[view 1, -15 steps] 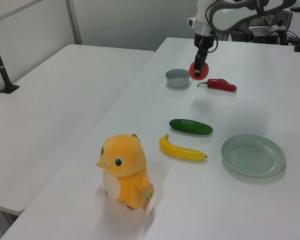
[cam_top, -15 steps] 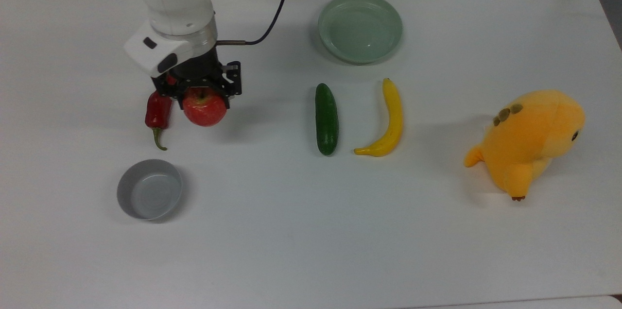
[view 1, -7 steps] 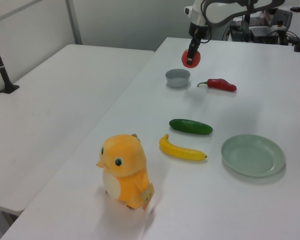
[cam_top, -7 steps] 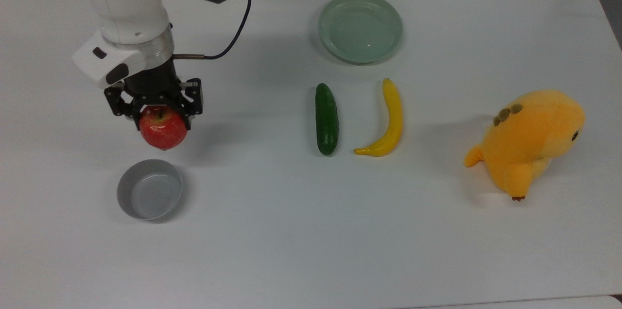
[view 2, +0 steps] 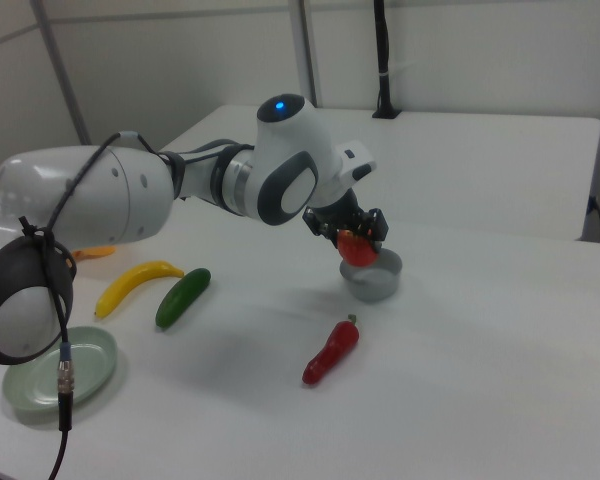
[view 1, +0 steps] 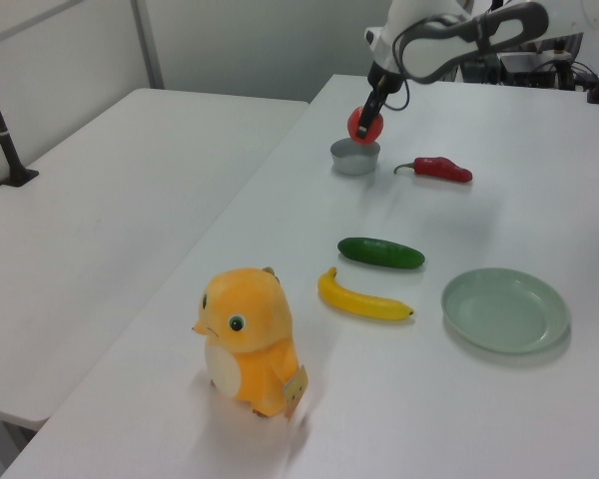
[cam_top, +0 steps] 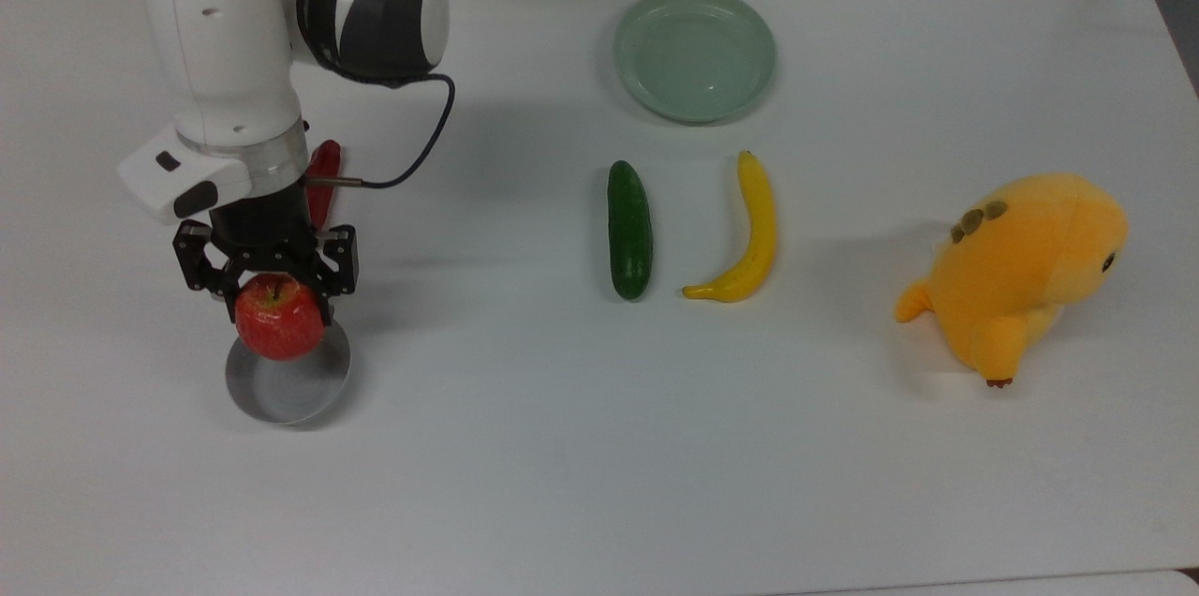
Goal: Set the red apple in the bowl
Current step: 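Lower the apple into the grey bowl and open the gripper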
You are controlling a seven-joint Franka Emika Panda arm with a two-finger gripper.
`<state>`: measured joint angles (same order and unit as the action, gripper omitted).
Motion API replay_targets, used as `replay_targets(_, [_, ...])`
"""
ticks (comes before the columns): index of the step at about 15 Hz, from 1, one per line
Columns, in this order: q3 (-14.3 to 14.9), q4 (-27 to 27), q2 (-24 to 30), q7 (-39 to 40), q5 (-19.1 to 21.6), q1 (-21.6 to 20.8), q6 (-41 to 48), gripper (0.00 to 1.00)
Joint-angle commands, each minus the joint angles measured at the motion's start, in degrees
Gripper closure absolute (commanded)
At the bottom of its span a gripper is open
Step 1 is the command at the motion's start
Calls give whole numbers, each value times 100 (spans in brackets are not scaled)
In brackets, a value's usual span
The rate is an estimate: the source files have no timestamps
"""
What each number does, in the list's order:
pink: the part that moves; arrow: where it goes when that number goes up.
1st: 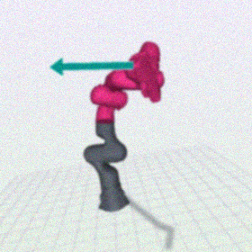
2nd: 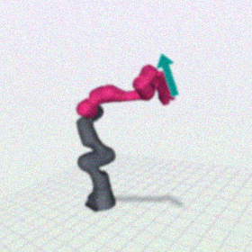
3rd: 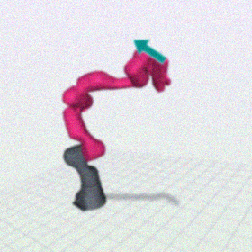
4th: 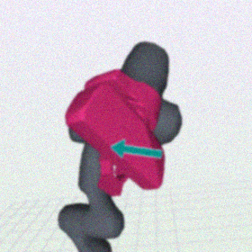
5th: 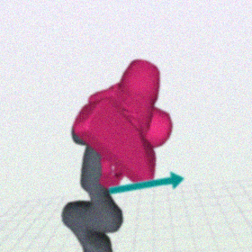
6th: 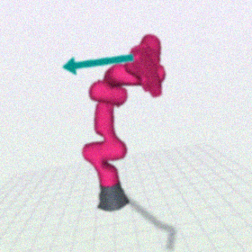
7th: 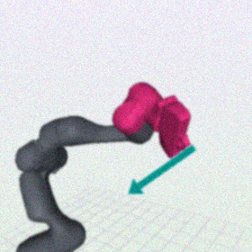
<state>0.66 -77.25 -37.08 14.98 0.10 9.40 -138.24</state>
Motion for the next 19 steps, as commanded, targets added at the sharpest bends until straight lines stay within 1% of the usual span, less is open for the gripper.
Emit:
replay_targets(1, [-22, 184, -263, 40, 315, -34, -509, 67])
replay_targets(3, [-22, 184, -361, 40, 315, -60, -695, 67])
replay_targets(9, [-22, 175, -467, 66, 306, -52, -695, 67])
replay_targets(11, [-22, 167, -493, 40, 315, -52, -704, 67])
replay_targets(14, [-22, 158, -537, 57, 306, -34, -704, 63])
replay_targets(15, [-22, 166, -580, 57, 306, -34, -704, 57])
replay_targets(17, [-22, 158, -581, 57, 306, -17, -704, 51])
replay_targets(18, [-22, 158, -581, 57, 306, -17, -704, 40])
replay_targets(19, [-13, 149, -581, 66, 306, -25, -704, 39])
